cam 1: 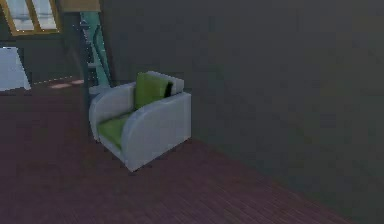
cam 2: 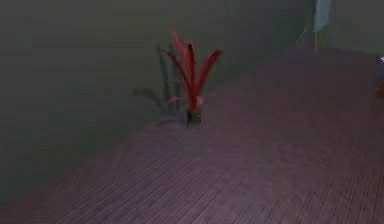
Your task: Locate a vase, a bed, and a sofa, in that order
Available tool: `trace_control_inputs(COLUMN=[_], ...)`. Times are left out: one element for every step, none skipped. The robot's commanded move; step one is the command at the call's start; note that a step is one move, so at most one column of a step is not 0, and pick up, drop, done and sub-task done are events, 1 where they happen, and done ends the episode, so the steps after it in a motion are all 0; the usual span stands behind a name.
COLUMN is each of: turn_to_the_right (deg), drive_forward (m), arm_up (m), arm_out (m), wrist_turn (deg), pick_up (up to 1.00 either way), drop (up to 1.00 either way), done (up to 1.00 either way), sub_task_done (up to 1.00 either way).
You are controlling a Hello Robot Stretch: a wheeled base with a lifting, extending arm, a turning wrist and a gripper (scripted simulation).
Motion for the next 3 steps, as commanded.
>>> trace_control_inputs(turn_to_the_right=[42.0, 0.0, -45.0], drive_forward=[0.00, 0.05, 0.00], arm_up=[0.00, 0.00, 0.00], arm_out=[0.00, 0.00, 0.00], wrist_turn=[0.0, 0.0, 0.0], pick_up=[0.00, 0.00, 0.00], drop=[0.00, 0.00, 0.00], done=[0.00, 0.00, 0.00], sub_task_done=[0.00, 0.00, 0.00])
